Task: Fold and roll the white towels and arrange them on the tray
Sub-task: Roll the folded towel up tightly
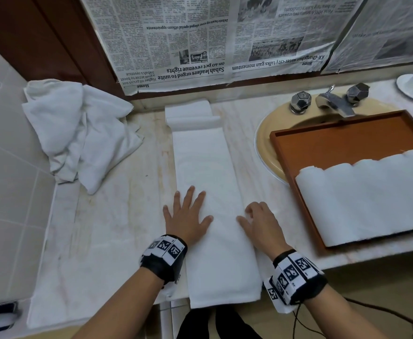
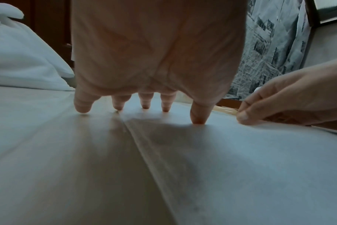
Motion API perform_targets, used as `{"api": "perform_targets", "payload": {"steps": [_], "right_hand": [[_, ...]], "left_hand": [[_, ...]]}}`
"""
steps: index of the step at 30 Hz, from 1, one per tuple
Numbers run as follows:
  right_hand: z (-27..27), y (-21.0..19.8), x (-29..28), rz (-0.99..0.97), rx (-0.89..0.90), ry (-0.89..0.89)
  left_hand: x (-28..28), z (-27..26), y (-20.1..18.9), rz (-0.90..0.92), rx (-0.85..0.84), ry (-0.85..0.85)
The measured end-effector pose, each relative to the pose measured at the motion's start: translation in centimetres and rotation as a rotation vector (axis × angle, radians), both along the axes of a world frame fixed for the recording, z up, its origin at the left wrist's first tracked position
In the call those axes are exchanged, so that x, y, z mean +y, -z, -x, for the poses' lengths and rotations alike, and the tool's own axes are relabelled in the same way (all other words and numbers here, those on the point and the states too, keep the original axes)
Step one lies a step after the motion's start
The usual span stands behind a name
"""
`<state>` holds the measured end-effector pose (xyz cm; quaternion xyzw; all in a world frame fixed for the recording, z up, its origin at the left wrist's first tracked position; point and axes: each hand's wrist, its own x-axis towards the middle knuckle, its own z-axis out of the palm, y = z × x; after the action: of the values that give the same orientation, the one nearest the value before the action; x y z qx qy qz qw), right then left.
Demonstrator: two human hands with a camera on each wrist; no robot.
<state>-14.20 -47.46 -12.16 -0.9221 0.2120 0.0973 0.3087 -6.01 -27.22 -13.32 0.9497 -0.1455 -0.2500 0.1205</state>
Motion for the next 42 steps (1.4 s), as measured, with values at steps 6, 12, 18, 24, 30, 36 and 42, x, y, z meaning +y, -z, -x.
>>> {"api": "perform_targets", "payload": {"steps": [6,12,18,24,30,36,42], "right_hand": [[-1.5,0.4,0.9,0.321,-0.258,-0.169],[-3.4,2.6,4.0,0.281,-0.119,-0.561],[-3.6,4.0,1.5,0.346,-0.03,-0.488],[-2.0,3.4,-0.8,0.379,-0.061,-0.28],[-0.5,4.0,3.3,0.331,-0.123,-0.521],[-0.8,4.3,1.3,0.339,0.004,-0.425],[0.1,3.4,1.5,0.364,-0.082,-0.427]], "left_hand": [[0.6,-0.1,0.1,0.039,-0.037,-0.016],[-0.6,1.0,1.1,0.028,-0.106,-0.011],[1.5,0.0,1.8,-0.018,-0.12,-0.048],[4.3,-0.1,1.5,-0.023,-0.084,-0.146],[2.5,3.0,1.4,-0.013,-0.094,0.006],[3.6,2.6,1.7,-0.038,-0.092,-0.067],[3.5,2.6,0.6,0.036,-0.088,-0.094]]}}
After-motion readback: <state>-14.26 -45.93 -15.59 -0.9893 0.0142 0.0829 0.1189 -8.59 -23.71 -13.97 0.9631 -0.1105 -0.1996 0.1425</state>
